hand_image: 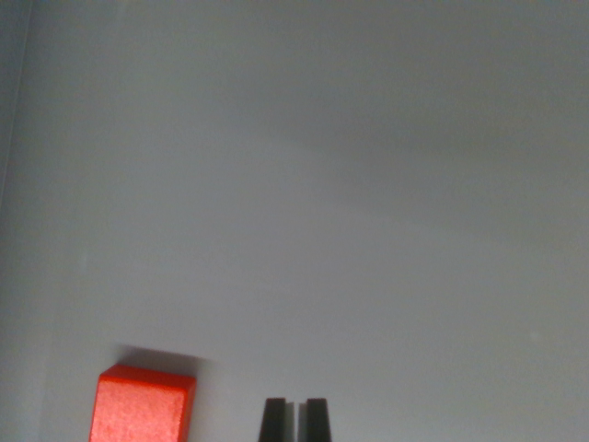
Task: Reach red block
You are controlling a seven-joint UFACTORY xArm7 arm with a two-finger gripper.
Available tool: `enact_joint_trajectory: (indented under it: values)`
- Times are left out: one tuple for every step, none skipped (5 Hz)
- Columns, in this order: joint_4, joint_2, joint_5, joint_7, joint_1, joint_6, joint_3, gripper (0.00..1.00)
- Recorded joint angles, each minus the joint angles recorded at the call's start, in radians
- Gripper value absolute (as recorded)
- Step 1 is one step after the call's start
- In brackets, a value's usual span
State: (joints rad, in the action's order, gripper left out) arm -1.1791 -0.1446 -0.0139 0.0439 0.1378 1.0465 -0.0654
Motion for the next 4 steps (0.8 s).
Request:
enact_joint_trajectory:
  values:
    - [0.035,-0.012,0.0026,0.005,0.0114,-0.047,-0.009,0.0]
    - [0.035,-0.012,0.0026,0.005,0.0114,-0.047,-0.009,0.0]
    - [0.07,-0.023,0.0052,0.01,0.0226,-0.094,-0.018,0.0]
    - [0.07,-0.023,0.0052,0.01,0.0226,-0.094,-0.018,0.0]
